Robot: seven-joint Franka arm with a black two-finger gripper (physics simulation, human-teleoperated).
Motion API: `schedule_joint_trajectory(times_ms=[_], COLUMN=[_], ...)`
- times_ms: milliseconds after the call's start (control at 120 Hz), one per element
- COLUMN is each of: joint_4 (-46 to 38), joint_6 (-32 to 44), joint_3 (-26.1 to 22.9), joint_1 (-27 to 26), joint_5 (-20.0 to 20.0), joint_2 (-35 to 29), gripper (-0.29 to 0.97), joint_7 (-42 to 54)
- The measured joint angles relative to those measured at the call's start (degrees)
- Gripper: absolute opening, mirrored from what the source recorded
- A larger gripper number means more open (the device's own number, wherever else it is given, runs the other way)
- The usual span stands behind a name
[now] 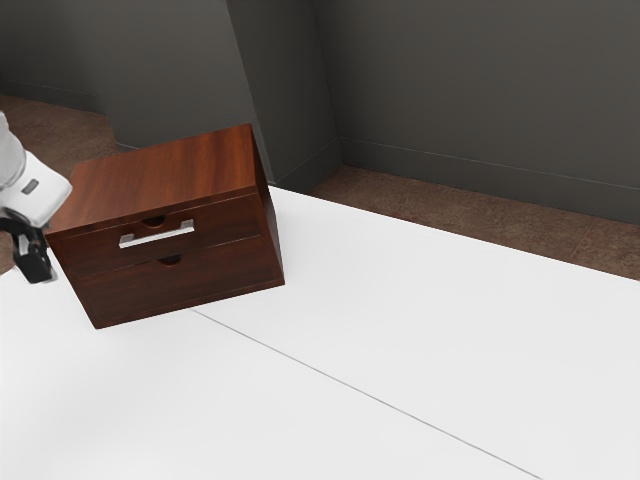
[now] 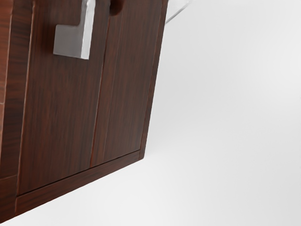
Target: Pull the drawer handle with one arm to open the drawer
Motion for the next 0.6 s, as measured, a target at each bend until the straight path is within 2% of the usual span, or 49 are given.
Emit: schedule_joint_trajectory(times_ms=[308,600], joint_4=[4.13,4.19], joint_6=[2.83,5.21], joint_3=[0.56,2.41], joint_1=[-5.12,-5.88], joint_5=[-0.93,-1.67], joint_2=[6.94,11.61], gripper=[0.68,0.68], joint_7=[2.06,3.25])
